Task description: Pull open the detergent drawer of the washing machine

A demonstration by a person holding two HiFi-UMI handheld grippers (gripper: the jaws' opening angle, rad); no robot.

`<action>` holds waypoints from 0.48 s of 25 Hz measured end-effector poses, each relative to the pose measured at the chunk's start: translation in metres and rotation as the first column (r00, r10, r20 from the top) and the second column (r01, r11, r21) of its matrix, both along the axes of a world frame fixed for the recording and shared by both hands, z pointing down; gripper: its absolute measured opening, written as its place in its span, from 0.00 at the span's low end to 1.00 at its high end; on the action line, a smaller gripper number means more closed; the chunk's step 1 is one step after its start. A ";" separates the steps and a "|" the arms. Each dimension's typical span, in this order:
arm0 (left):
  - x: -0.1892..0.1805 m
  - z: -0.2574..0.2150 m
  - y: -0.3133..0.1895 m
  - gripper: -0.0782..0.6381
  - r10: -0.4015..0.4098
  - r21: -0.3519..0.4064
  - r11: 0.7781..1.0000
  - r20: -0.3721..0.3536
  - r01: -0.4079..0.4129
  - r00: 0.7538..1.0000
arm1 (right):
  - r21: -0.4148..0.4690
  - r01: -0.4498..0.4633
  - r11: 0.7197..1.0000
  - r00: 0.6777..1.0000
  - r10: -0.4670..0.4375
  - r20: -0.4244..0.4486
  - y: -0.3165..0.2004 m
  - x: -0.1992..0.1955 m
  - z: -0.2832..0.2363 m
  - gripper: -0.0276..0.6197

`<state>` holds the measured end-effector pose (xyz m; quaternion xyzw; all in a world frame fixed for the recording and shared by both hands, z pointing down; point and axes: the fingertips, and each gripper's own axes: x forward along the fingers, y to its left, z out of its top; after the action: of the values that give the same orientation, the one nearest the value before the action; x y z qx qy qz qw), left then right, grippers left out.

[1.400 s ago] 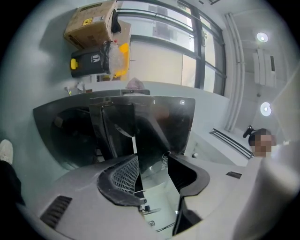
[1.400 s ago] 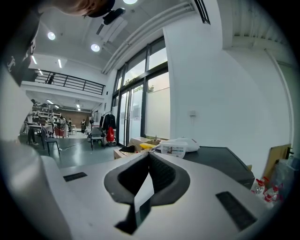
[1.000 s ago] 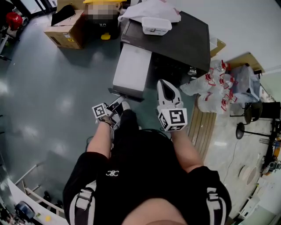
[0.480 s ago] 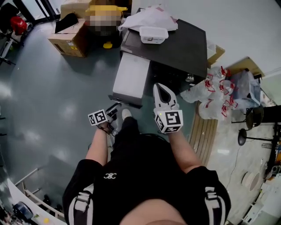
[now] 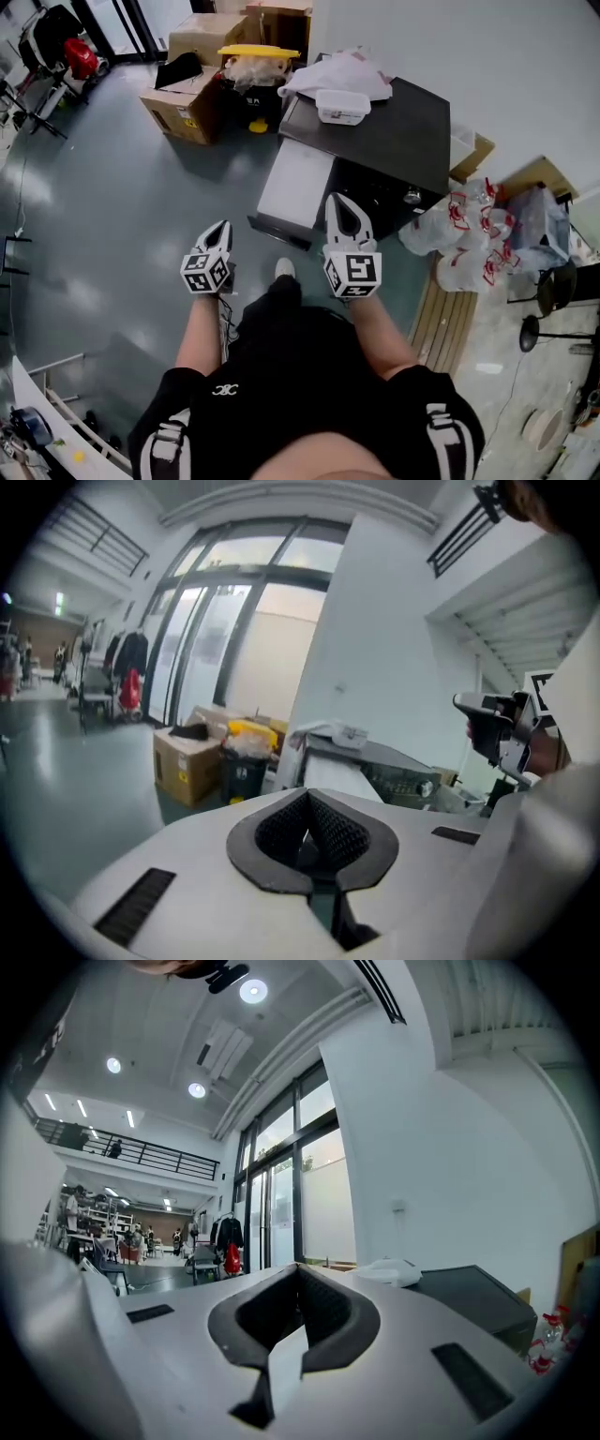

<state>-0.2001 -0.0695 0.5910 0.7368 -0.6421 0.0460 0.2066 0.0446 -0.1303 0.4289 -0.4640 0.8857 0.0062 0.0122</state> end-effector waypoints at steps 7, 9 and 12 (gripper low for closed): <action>0.027 -0.127 0.015 0.11 -0.053 0.185 0.983 0.249 0.006 0.967 | 0.006 -0.009 1.000 1.000 0.009 0.012 0.010 0.000 -0.012 0.05; 0.035 -0.145 0.016 0.11 -0.057 0.197 0.980 0.282 0.000 0.958 | -0.001 -0.008 1.000 1.000 0.008 0.009 0.010 -0.001 -0.015 0.05; 0.040 -0.159 0.017 0.11 -0.065 0.217 0.976 0.286 0.002 0.956 | -0.004 -0.006 1.000 1.000 0.006 0.017 0.010 -0.002 -0.019 0.05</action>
<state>-0.1606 -0.0524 0.4322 0.7289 -0.6792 0.0808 0.0298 0.0424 -0.1203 0.4102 -0.4665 0.8843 0.0005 0.0188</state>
